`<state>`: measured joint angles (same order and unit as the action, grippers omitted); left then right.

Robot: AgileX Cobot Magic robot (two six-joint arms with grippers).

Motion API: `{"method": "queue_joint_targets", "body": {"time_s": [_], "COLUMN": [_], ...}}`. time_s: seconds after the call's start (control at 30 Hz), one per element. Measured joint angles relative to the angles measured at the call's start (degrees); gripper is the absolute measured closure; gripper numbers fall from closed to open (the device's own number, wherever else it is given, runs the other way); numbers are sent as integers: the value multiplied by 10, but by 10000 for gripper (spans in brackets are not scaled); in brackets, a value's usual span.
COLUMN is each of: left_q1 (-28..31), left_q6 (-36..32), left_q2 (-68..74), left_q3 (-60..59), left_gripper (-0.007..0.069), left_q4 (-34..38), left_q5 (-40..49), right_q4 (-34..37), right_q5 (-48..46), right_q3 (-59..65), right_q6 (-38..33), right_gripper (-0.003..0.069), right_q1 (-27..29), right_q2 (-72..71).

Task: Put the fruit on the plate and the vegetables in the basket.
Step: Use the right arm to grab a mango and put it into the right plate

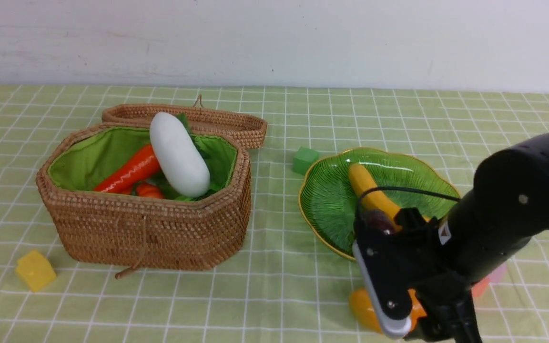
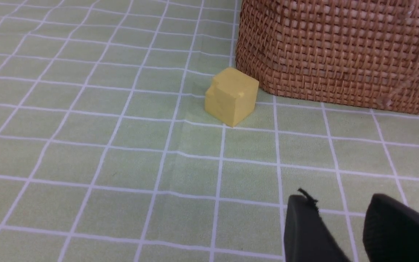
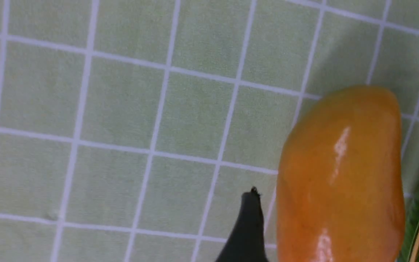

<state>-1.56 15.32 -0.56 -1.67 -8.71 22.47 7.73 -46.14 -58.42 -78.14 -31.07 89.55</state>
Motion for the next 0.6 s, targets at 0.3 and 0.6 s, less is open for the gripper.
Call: {"method": "queue_joint_targets", "body": {"time_s": [0.3, 0.6], "left_q1": [0, 0], "left_q6": [0, 0], "left_q2": [0, 0], "left_q3": [0, 0], "left_gripper": [386, 386], "left_q4": [0, 0], "left_q5": [0, 0], "right_q4": [-30, -24], "right_q5": [37, 14], "right_q3": [0, -3], "right_q6": [-38, -19], "right_gripper": [66, 137], "right_q1": [0, 0], "right_q2": [89, 115]}}
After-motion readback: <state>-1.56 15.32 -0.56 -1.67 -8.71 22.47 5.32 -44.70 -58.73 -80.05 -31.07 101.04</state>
